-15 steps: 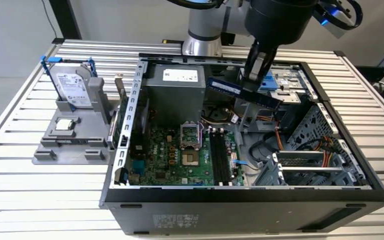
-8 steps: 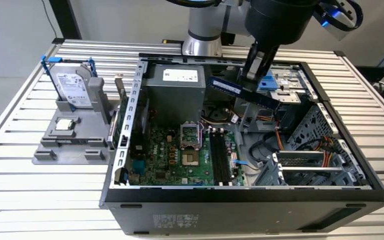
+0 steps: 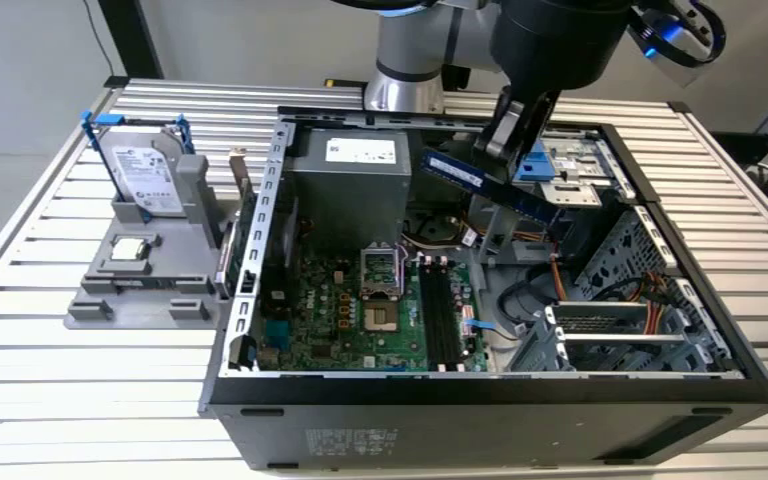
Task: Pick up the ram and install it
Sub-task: 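Insert the ram into the slot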
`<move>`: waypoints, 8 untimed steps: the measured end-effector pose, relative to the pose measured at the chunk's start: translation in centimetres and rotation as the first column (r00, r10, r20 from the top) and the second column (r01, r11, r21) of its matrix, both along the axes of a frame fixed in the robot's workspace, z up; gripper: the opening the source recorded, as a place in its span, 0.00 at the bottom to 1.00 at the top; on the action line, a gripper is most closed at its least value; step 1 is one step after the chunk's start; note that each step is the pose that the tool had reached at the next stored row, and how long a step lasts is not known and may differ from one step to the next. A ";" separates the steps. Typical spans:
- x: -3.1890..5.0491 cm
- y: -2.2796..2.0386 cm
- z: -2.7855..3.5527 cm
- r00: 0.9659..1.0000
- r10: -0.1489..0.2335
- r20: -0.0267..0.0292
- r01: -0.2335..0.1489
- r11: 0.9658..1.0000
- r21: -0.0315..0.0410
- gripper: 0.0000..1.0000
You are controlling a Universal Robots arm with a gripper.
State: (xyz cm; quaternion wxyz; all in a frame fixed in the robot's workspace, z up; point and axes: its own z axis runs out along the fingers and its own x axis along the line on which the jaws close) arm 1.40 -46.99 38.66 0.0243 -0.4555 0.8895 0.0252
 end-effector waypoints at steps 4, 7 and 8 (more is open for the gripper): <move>0.00 0.00 0.00 0.999 -0.051 0.000 0.051 0.999 0.000 0.00; 0.00 0.00 0.00 0.996 -0.089 0.000 0.089 0.996 0.000 0.00; 0.00 0.00 0.00 0.995 -0.102 0.000 0.102 0.995 0.000 0.00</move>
